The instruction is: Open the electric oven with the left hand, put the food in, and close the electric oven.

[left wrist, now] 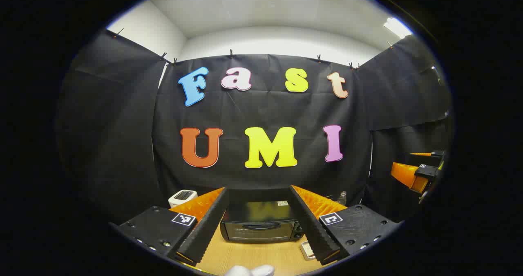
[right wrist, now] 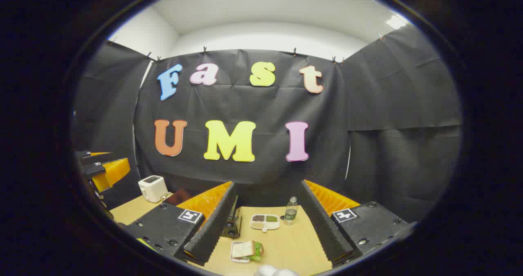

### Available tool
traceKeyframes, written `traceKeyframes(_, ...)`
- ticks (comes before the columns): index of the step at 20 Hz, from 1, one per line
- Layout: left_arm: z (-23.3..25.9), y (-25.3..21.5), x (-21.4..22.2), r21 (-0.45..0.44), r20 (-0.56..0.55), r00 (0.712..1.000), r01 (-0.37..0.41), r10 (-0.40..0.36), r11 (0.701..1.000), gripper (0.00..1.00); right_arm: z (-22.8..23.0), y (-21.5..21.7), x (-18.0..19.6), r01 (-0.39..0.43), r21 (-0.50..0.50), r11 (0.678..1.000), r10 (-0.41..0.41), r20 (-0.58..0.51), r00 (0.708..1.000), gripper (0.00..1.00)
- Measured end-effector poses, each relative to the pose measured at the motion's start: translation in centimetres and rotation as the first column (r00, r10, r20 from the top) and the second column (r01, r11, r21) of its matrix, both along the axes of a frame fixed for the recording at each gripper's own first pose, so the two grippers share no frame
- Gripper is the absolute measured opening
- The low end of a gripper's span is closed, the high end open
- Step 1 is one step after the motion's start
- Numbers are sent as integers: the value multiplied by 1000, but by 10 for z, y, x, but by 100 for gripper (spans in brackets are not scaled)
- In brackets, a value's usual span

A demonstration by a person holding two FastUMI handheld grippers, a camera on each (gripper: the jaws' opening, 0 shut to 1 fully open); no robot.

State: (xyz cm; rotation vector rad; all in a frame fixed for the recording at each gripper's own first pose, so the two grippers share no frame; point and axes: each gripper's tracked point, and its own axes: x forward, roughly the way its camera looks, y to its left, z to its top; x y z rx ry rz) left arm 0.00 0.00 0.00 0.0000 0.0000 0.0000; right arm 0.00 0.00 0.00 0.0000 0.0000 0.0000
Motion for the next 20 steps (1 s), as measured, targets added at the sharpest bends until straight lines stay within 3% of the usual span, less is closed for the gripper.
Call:
traceKeyframes(14,-13,7,12,11,-9,1000,-30,30,1000,94,-6,-1,13,-13,6,1000,13,-18,1000,91)
traceKeyframes(20,-49,1,34,-4,-49,999,-17,16,1000,94,-2,-7,14,-17,4,1000,17,-7,1000,91)
